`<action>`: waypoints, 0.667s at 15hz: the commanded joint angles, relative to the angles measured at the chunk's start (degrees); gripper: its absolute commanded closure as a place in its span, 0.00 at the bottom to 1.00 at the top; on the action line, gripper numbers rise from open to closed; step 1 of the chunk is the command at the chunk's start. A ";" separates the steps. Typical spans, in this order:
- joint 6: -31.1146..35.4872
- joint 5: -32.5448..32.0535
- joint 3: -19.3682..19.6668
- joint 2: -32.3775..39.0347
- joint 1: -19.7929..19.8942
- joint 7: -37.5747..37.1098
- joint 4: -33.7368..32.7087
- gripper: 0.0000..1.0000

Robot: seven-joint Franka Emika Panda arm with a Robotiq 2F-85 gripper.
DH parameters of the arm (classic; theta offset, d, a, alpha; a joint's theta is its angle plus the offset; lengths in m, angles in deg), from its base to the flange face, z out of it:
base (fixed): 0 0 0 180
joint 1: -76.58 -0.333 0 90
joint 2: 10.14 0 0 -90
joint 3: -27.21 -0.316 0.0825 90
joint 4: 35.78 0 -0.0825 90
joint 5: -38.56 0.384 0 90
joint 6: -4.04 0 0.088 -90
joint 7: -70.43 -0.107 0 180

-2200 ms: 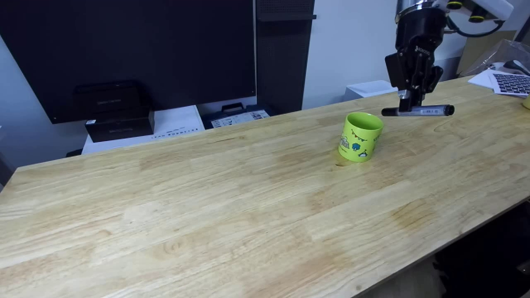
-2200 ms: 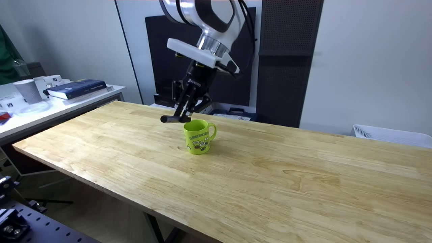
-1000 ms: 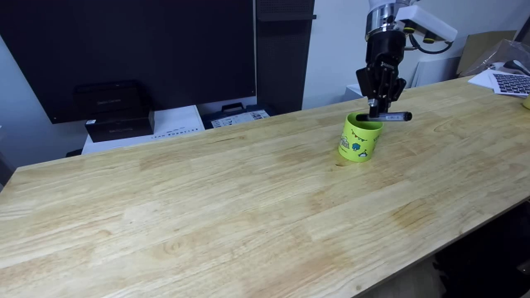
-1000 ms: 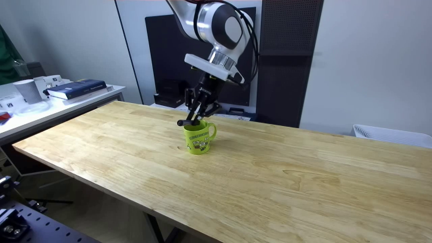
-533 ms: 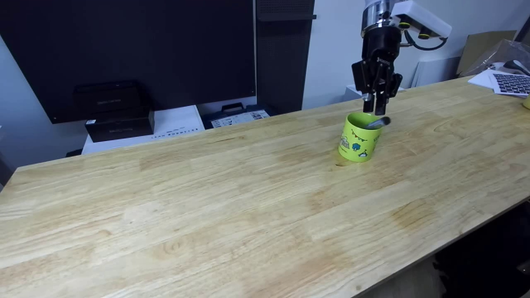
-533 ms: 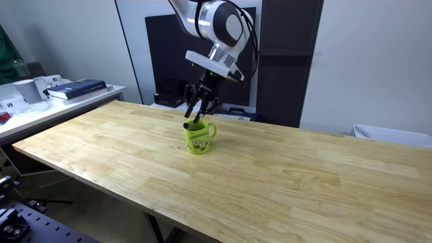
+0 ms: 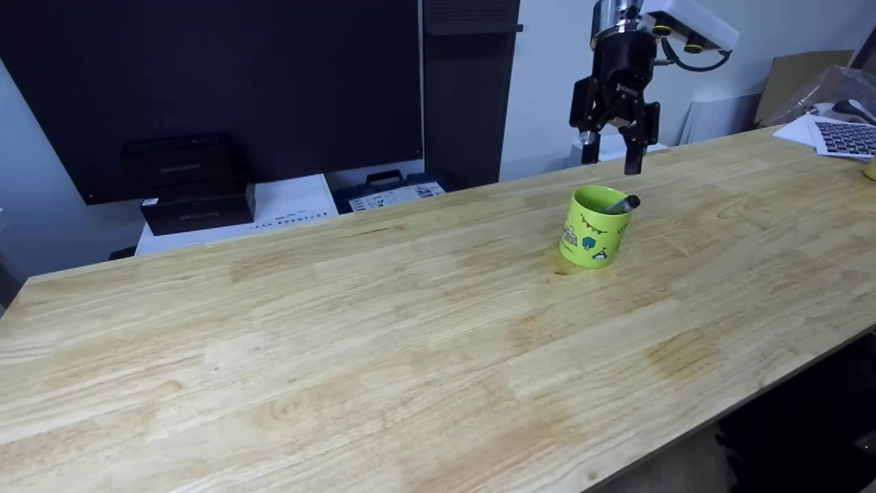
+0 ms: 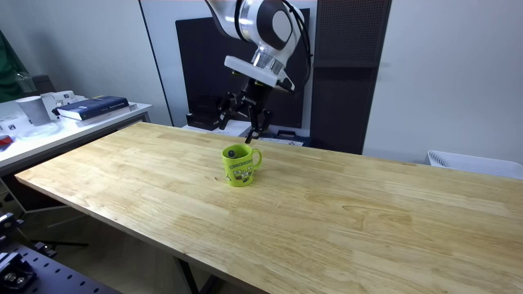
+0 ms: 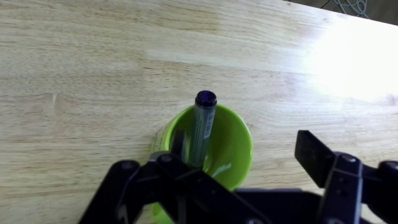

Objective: Put the black marker inside the yellow mug

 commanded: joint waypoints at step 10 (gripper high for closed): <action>20.28 -18.18 0.46 -15.86 -8.66 -3.67 15.95 0.00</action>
